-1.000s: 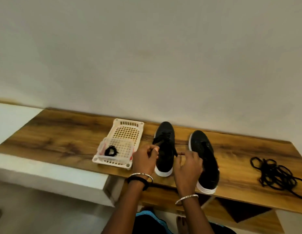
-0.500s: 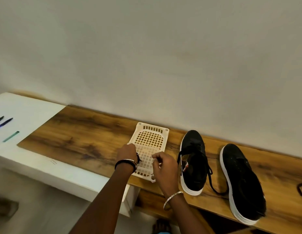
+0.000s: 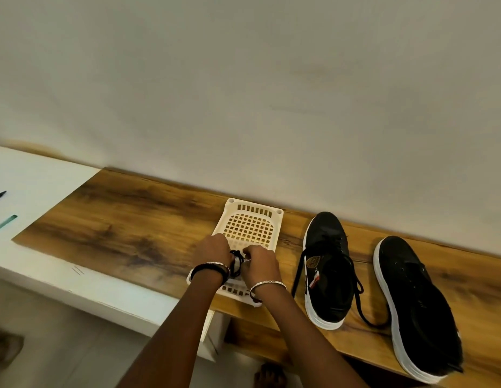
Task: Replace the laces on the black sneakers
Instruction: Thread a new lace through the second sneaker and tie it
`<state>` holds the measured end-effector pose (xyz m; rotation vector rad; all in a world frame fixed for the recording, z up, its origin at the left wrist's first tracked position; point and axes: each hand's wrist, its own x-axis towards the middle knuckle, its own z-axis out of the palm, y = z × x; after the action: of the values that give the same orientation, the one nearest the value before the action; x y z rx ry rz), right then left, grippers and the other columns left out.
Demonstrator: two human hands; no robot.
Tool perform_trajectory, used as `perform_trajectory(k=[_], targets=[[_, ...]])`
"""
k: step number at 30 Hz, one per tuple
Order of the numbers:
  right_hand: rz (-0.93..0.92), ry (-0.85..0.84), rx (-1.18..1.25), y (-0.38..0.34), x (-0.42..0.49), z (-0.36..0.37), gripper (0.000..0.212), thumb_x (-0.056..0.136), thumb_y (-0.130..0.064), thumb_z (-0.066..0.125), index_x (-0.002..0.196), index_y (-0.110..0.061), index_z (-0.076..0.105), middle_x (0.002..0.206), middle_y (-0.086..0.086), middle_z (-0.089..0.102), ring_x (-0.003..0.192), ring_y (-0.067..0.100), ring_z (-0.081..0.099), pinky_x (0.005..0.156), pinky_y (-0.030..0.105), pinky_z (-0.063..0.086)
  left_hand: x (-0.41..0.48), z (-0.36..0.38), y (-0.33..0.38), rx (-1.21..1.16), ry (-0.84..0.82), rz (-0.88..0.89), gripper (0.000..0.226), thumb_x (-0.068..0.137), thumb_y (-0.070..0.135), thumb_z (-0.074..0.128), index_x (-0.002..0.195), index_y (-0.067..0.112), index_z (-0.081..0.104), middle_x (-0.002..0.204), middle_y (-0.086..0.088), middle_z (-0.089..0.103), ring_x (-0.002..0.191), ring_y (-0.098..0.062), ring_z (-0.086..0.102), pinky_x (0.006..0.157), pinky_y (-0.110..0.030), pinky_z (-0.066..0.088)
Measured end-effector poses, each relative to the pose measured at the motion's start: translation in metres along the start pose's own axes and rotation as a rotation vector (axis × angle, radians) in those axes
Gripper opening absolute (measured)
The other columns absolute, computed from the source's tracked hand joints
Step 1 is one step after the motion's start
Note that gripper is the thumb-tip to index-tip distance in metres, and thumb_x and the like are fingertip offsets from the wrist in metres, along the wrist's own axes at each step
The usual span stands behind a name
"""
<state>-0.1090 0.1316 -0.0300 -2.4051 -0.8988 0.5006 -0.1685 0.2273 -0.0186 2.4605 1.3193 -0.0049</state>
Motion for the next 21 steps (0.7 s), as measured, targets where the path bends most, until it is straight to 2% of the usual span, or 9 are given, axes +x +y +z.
perform_trajectory(k=[4,7,9,12,15,19,21], targets=[[-0.044,0.011,0.250,0.004,-0.012,-0.017,0.050,0.088,-0.013,0.072,0.136,-0.015,0.059,0.135,0.005,0.063,0.126,0.024,0.057,0.106,0.035,0.046,-0.014,-0.020,0.001,-0.265,0.042,0.038,0.013,0.084,0.025,0.078,0.091,0.015,0.075,0.094,-0.004,0.074,0.086,-0.022,0.069,0.070,-0.028,0.050],[-0.063,0.061,0.438,0.010,-0.026,-0.037,0.047,0.085,-0.016,0.077,0.130,-0.019,0.063,0.126,-0.003,0.065,0.118,0.016,0.059,0.095,0.024,0.045,-0.032,-0.039,0.009,-0.405,0.064,0.120,0.010,0.081,0.025,0.080,0.084,0.020,0.073,0.075,0.006,0.067,0.076,-0.014,0.065,0.061,-0.023,0.042],[-0.088,0.044,0.575,0.014,-0.039,-0.054,0.041,0.086,-0.016,0.078,0.124,-0.022,0.065,0.119,-0.009,0.066,0.113,0.012,0.060,0.092,0.023,0.046,-0.045,-0.052,0.018,-0.472,0.047,0.196,0.010,0.079,0.024,0.082,0.080,0.022,0.073,0.067,0.011,0.064,0.070,-0.011,0.063,0.059,-0.022,0.040],[-0.074,0.030,0.852,0.025,-0.063,-0.079,0.026,0.091,-0.009,0.072,0.115,-0.016,0.069,0.110,-0.001,0.073,0.106,0.019,0.069,0.085,0.032,0.058,-0.066,-0.066,0.036,-0.564,0.021,0.296,0.009,0.078,0.022,0.083,0.082,0.019,0.075,0.068,0.006,0.068,0.072,-0.016,0.067,0.067,-0.025,0.049],[-0.018,0.094,1.059,0.037,-0.094,-0.105,0.016,0.096,-0.002,0.063,0.110,-0.003,0.070,0.097,0.011,0.075,0.093,0.025,0.072,0.072,0.028,0.058,-0.093,-0.073,0.059,-0.615,-0.008,0.369,0.008,0.081,0.020,0.082,0.085,0.018,0.076,0.071,0.004,0.069,0.073,-0.012,0.067,0.071,-0.026,0.052],[0.047,0.211,1.219,0.059,-0.140,-0.144,0.015,0.097,-0.005,0.061,0.106,-0.002,0.072,0.087,0.013,0.074,0.074,0.022,0.066,0.072,0.035,0.056,-0.131,-0.071,0.092,-0.849,-0.134,0.361,0.008,0.086,0.013,0.076,0.094,0.015,0.076,0.074,-0.001,0.072,0.074,-0.017,0.071,0.066,-0.030,0.057],[0.087,0.254,1.298,0.071,-0.160,-0.166,0.013,0.097,-0.005,0.061,0.103,-0.002,0.072,0.084,0.011,0.073,0.072,0.020,0.067,0.067,0.028,0.057,-0.151,-0.069,0.108,-0.957,-0.190,0.364,0.008,0.088,0.012,0.074,0.095,0.016,0.076,0.080,-0.007,0.075,0.074,-0.016,0.072,0.061,-0.024,0.055]])
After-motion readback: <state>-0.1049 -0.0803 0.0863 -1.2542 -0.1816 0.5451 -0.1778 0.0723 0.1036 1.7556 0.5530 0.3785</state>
